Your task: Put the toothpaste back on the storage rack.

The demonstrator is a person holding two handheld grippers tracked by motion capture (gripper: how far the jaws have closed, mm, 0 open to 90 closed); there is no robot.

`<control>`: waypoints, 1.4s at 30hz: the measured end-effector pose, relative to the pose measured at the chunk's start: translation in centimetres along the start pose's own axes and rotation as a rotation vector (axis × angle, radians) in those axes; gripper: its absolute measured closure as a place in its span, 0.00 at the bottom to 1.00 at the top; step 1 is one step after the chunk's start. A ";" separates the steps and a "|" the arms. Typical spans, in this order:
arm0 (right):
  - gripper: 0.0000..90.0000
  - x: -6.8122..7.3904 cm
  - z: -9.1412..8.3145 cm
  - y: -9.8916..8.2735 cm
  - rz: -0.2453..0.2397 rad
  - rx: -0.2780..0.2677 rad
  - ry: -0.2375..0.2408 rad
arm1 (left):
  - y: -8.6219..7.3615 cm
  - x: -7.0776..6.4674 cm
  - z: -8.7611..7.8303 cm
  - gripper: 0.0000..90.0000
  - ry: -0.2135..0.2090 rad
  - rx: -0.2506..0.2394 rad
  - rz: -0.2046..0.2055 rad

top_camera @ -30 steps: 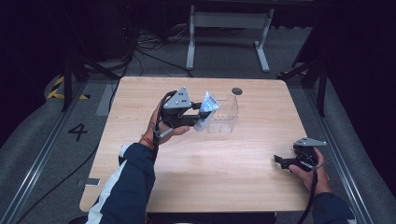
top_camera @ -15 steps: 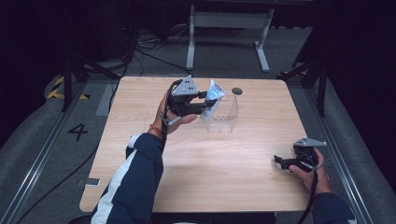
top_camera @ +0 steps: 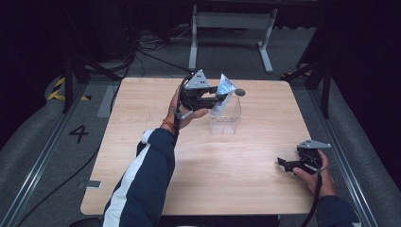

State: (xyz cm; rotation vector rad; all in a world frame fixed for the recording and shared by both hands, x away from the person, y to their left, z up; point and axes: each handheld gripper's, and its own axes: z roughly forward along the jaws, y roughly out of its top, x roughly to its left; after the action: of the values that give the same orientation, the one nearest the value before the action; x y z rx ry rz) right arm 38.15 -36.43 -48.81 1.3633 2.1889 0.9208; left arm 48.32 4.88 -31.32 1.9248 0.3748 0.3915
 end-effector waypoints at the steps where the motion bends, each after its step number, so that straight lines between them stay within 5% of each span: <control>1: 0.01 0.0 0.0 0.0 0.000 0.000 0.002 | -0.1 0.1 0.2 0.73 0.001 0.004 -0.002; 8: 0.01 0.0 0.0 0.0 -0.003 0.001 0.005 | -1.3 1.1 1.7 0.73 0.028 0.013 -0.047; 30: 0.01 0.0 0.0 0.0 -0.010 0.002 0.012 | -3.9 2.9 5.0 0.72 0.116 0.047 -0.097; 42: 0.01 0.0 0.0 0.0 -0.013 0.001 0.014 | -5.4 2.6 5.9 0.72 0.114 0.076 -0.116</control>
State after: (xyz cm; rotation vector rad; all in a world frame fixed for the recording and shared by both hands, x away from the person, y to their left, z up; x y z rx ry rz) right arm 38.10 -36.41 -48.80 1.3451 2.2065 0.9269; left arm 52.79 3.14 -38.25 1.9492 0.5807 0.4167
